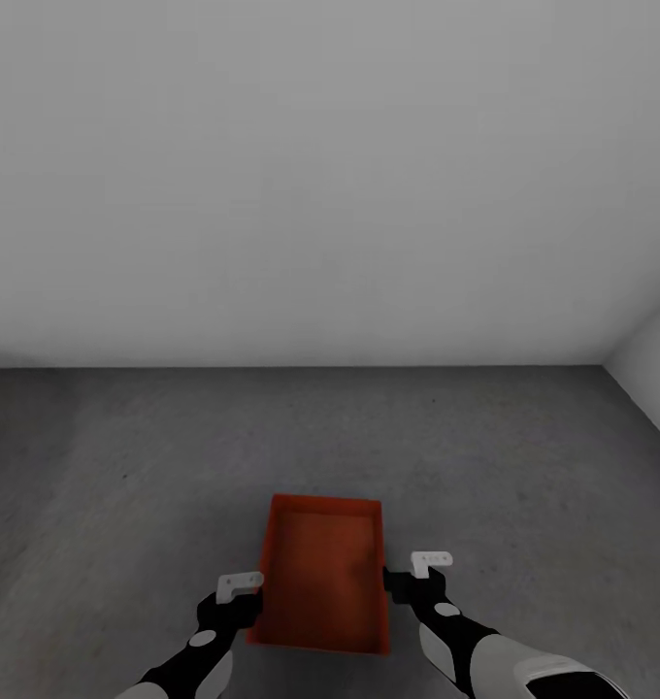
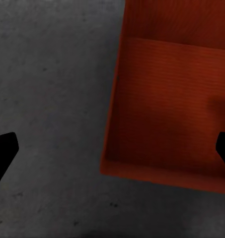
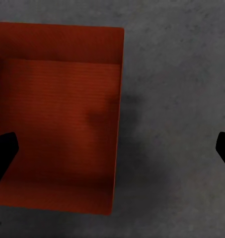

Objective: Move the two storage containers from the living room to the garage. In the garage, place one container on the floor and stack the other container on top of it (either order is fine).

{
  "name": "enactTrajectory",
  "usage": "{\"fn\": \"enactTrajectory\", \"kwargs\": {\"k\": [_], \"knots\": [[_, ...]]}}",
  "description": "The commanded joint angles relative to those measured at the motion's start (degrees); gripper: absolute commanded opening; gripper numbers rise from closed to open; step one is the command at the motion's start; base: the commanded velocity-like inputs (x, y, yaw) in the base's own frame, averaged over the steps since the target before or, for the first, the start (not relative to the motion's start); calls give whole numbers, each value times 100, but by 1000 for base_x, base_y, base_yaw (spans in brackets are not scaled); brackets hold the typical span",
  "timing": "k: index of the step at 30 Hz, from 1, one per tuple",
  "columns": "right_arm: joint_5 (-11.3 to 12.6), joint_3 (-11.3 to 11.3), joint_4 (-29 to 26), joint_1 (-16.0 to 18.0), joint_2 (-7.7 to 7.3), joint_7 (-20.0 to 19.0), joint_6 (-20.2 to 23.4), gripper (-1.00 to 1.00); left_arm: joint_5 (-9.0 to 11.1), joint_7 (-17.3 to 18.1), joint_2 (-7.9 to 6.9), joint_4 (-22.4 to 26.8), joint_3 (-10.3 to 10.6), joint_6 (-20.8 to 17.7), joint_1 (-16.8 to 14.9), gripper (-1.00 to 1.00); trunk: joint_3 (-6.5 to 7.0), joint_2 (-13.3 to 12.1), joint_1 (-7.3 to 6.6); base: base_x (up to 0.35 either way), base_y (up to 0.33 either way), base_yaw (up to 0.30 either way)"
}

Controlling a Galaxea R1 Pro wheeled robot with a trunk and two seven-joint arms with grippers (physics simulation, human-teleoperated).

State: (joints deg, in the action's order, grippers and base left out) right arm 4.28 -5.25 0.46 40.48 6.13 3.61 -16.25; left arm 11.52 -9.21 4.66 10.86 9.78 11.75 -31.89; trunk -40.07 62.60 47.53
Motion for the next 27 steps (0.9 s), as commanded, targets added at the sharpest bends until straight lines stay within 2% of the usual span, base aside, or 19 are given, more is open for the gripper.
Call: {"fn": "enactTrajectory", "kwargs": {"k": [1,27], "knots": [[45,-48,7,4,2,20,-18,100,53,-28,-1,-5,51,21,-5,100,6,3,0,0,0,0],[46,-49,7,4,2,25,-16,100,61,-28,-9,-5,48,26,-5,100,244,3,0,0,0,0]]}}
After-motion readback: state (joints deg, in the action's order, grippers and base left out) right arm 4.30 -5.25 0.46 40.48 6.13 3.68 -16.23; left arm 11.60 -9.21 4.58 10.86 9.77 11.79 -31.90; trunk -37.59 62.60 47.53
